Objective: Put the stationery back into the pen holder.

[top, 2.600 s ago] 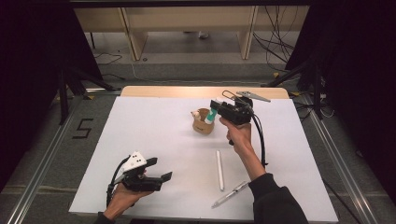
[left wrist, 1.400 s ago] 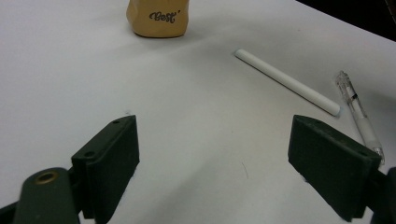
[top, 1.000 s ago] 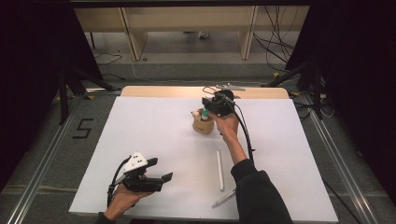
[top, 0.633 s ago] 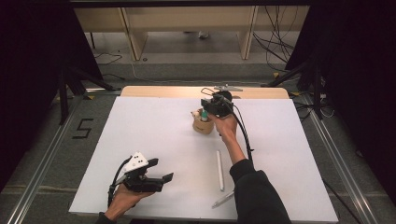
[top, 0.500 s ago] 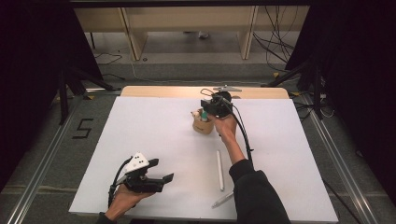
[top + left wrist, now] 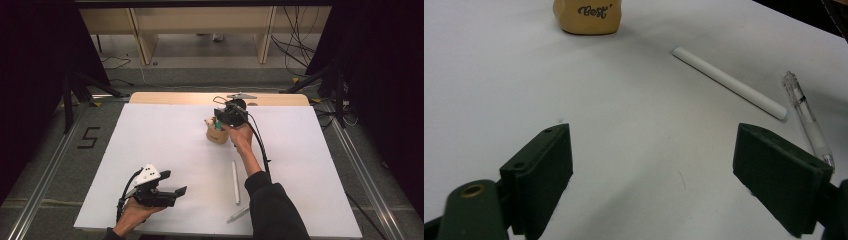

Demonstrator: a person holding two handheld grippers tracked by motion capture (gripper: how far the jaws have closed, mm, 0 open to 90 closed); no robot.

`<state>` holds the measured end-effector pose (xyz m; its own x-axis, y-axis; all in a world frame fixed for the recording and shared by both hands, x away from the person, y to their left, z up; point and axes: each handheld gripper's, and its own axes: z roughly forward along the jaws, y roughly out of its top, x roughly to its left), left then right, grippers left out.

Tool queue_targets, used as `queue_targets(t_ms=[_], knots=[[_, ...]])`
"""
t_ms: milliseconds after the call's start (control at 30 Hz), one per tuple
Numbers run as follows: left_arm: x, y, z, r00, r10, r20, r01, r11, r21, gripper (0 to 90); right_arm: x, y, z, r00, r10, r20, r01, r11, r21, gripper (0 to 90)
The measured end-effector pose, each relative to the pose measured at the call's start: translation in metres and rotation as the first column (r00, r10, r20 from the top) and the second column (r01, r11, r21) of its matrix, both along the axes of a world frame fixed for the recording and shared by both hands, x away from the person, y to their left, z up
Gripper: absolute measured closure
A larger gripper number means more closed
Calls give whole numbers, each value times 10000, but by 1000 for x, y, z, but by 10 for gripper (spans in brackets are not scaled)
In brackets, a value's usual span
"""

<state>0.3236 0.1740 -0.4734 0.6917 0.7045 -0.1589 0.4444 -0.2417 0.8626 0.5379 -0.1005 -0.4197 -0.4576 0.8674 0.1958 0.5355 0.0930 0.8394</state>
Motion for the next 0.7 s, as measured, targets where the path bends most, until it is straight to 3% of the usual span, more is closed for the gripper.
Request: queue_targets(t_ms=[433, 567, 700], knots=[[0, -1, 0, 10000, 4, -47, -4, 10000, -10, 157, 0, 3, -4, 9997, 153, -165, -157, 9996, -220, 643], [0, -1, 0, 10000, 16, -54, -16, 10000, 5, 157, 0, 1, -1, 9997, 185, -166, -185, 9998, -6, 525], [0, -1, -1, 10000, 25, -50, -25, 10000, 1, 157, -3, -4, 6, 9998, 204, -21, -204, 9995, 250, 476]])
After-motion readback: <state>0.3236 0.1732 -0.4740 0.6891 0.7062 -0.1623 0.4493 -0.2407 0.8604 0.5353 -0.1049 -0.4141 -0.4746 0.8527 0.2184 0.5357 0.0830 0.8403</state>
